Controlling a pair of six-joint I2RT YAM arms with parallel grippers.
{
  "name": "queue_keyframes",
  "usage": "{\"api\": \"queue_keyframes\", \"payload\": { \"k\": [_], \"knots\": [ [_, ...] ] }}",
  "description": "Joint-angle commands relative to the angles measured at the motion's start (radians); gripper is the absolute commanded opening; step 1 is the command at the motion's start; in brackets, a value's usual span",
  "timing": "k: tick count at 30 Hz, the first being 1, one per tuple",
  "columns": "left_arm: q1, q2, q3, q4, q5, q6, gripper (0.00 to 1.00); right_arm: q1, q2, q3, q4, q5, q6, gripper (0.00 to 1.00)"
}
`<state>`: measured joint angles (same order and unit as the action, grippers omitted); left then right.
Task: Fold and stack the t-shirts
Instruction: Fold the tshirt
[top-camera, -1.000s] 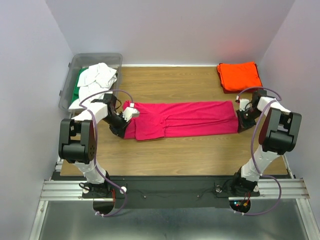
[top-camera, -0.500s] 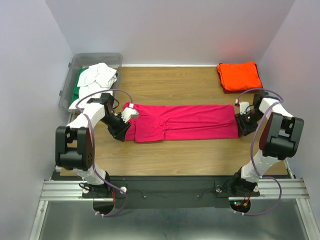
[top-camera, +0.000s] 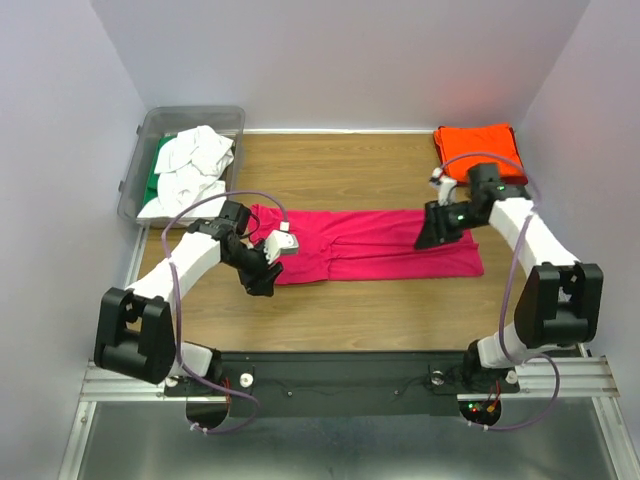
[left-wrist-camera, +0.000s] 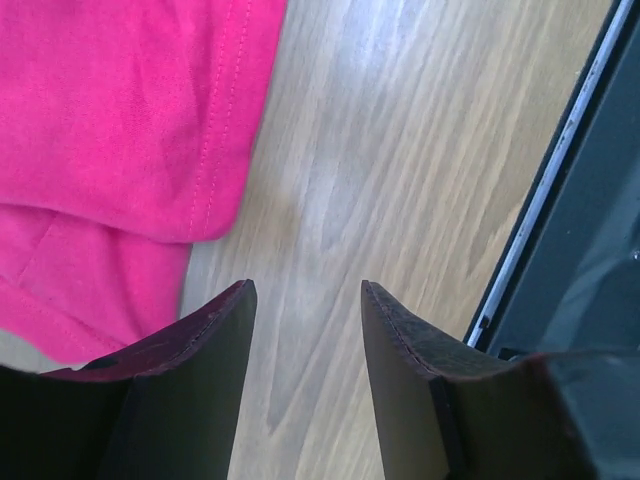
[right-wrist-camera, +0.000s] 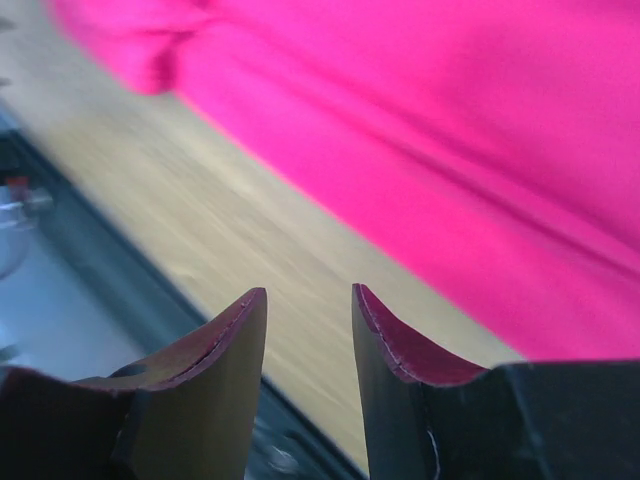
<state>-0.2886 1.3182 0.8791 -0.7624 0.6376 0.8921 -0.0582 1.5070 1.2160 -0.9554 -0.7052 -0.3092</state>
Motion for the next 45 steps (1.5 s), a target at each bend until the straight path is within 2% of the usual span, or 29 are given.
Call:
{"api": "queue_keyframes", "payload": {
  "k": [1,3,6,16,21,22,26,31,33,37,41,45],
  "knots": [
    [-0.006,0.047,0.02,0.086,0.017,-0.064,0.57,0.164,-0.008,-0.097,0.275,-0.137,0.3,0.46],
    [-0.009,0.091,0.027,0.101,-0.005,-0.079,0.56,0.272,0.013,-0.128,0.39,-0.126,0.406,0.47],
    [-0.009,0.157,0.018,0.129,-0.045,-0.099,0.54,0.369,0.077,-0.115,0.42,-0.085,0.426,0.48],
    [-0.02,0.286,0.063,0.143,-0.05,-0.119,0.54,0.564,0.286,-0.038,0.446,-0.094,0.45,0.52],
    [-0.023,0.288,0.083,0.123,-0.013,-0.096,0.49,0.633,0.349,0.02,0.461,-0.115,0.467,0.52],
    [-0.023,0.288,0.084,0.121,-0.01,-0.096,0.47,0.638,0.36,0.028,0.461,-0.117,0.467,0.52],
    [-0.023,0.291,0.1,0.098,0.013,-0.081,0.29,0.641,0.375,0.048,0.468,-0.119,0.472,0.51],
    [-0.023,0.291,0.13,0.054,0.057,-0.076,0.12,0.643,0.391,0.069,0.472,-0.134,0.481,0.47],
    [-0.023,0.286,0.15,0.038,0.077,-0.078,0.01,0.641,0.371,0.076,0.469,-0.126,0.476,0.46],
    [-0.02,0.27,0.198,0.012,0.102,-0.088,0.0,0.617,0.312,0.07,0.466,-0.1,0.461,0.45],
    [0.002,0.289,0.282,0.011,0.128,-0.116,0.0,0.529,0.228,0.068,0.455,-0.086,0.446,0.44],
    [0.041,0.364,0.415,0.028,0.166,-0.149,0.0,0.373,0.173,0.083,0.396,-0.05,0.38,0.44]
  ]
}}
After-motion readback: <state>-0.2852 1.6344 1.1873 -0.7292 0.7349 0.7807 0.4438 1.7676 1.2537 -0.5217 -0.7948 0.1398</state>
